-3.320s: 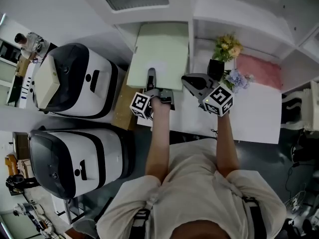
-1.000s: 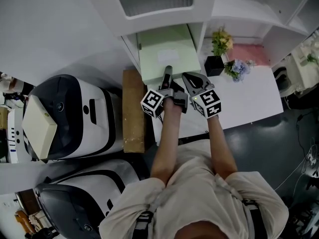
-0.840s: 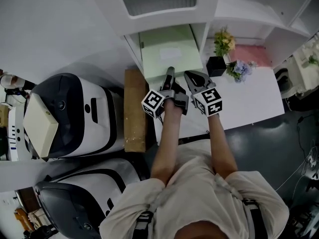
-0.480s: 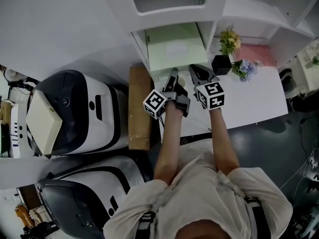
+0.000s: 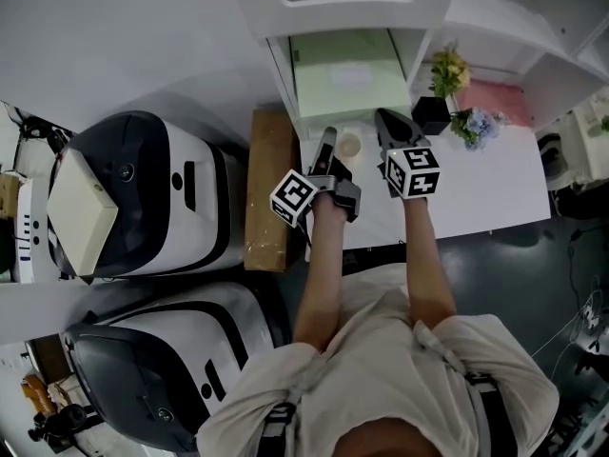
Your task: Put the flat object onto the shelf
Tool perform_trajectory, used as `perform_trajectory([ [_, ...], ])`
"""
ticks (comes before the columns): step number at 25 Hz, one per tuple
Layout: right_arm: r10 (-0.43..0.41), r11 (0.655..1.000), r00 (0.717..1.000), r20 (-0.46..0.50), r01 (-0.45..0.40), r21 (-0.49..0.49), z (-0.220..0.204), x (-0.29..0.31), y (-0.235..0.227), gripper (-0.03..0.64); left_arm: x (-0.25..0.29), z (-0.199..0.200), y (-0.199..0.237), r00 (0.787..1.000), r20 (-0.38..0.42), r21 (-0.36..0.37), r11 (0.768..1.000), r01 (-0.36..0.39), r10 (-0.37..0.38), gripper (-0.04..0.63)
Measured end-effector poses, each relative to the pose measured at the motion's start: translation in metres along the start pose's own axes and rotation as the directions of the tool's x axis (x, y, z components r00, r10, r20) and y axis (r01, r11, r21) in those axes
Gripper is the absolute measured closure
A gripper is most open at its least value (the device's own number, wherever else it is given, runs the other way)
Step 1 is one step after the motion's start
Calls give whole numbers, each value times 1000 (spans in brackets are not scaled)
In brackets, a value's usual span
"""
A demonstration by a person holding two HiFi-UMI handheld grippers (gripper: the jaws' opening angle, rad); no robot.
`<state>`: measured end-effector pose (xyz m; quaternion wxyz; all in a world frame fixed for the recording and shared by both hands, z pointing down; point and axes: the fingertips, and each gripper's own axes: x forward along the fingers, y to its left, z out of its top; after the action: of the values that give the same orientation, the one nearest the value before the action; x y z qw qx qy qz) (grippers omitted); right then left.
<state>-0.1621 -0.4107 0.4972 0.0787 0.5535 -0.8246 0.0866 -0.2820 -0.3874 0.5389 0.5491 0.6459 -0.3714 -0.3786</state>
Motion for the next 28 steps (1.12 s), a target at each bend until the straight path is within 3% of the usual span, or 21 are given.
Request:
perform_trajectory([
  [5,5,1000,1000,-2,-5,2,-5,-15,4,548,-5,5,-4,999,19,-15,999,31,-30,343],
  [10,41,998,999,-6,-41,-36,-7,-37,18,548,-15,13,-24,999,42,165,986,11,-18,351],
  [15,44,998,999,0,-44,-43,-7,-76,11,548,-31,-13,-49,999,38,390,920,-29,15,361],
  [20,29,999,999,-19,-29,-38,-20,-121,5,548,-60,-59,-69,1000,0,508,861,-7,9,414],
  [22,39,999,999,-20,-39,-24,-25,-137,6,548,-74,-69,-76,1000,-1,578,816,-19,24,414],
  [24,46,999,999,-15,-46,-2,-30,-152,5,548,-89,-76,-80,998,5,665,746,-46,57,414],
  [28,56,998,998,0,-56,43,-39,-174,7,548,-121,-80,-91,990,62,826,550,-123,129,414],
])
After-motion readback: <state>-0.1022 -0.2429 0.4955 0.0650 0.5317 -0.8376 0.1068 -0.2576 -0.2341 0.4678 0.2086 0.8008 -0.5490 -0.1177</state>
